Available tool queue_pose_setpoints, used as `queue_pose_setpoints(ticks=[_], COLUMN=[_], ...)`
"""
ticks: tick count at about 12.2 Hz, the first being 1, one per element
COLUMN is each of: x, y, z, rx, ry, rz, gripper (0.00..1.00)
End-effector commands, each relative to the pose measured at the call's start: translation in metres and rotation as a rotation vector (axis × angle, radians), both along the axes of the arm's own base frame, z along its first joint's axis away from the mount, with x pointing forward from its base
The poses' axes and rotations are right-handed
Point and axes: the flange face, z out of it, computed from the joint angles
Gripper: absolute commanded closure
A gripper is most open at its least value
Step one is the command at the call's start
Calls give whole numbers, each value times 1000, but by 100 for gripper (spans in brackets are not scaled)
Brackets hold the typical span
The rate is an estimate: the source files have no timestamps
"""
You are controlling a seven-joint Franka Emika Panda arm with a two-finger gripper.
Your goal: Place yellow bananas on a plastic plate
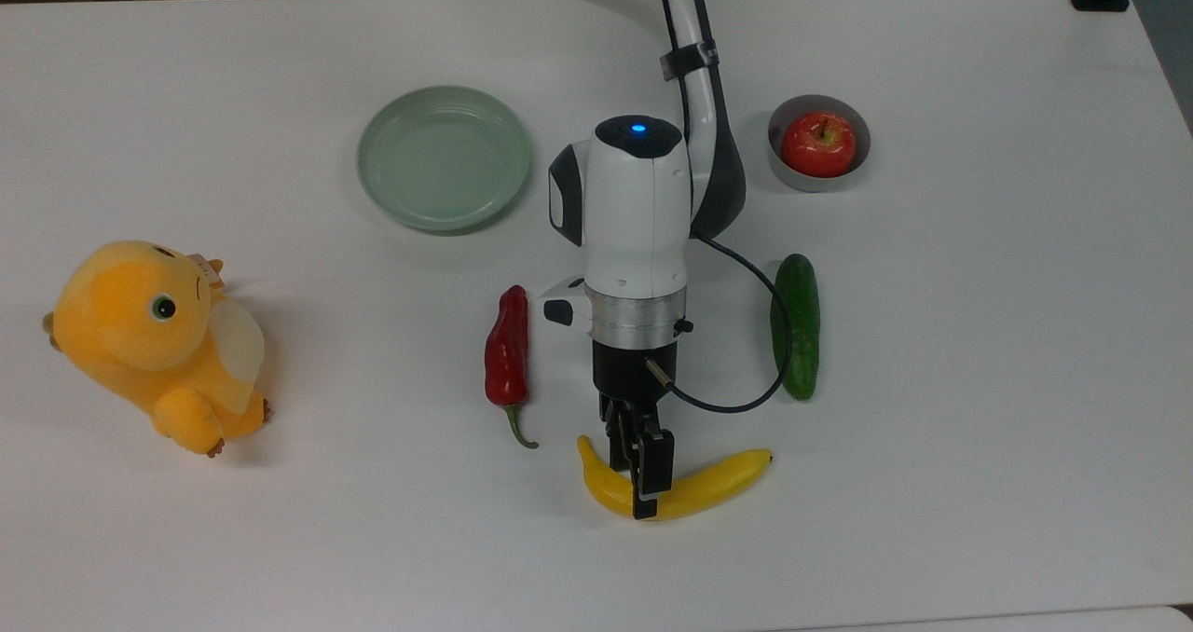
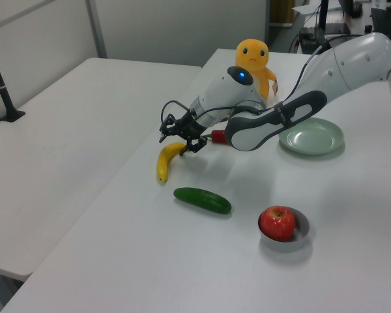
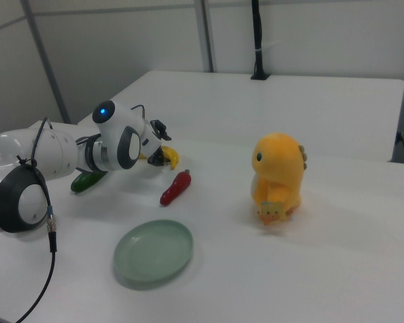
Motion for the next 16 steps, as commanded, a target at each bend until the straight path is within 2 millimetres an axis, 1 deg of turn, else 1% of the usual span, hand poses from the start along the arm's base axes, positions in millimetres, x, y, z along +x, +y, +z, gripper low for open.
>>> queue_pose_setpoints(ticks=[1, 2, 5, 6, 11, 12, 13, 14, 15, 16], x=[5, 5, 6, 6, 6, 6, 5, 4, 3, -1], y=[-8, -8, -13, -13, -16, -15, -11, -8, 0, 14], z=[0, -7, -8, -8, -9, -5, 6, 22, 29, 27], rx=[-11, -15, -37, -39, -46, -51, -58, -74, -86, -101], ry=[-21, -14, -15, -16, -13, -17, -26, -40, -43, -41], rz=[-14, -12, -5, -3, 1, 9, 33, 61, 97, 154], gripper=[33, 49, 89, 100, 100, 100, 100, 92, 78, 60])
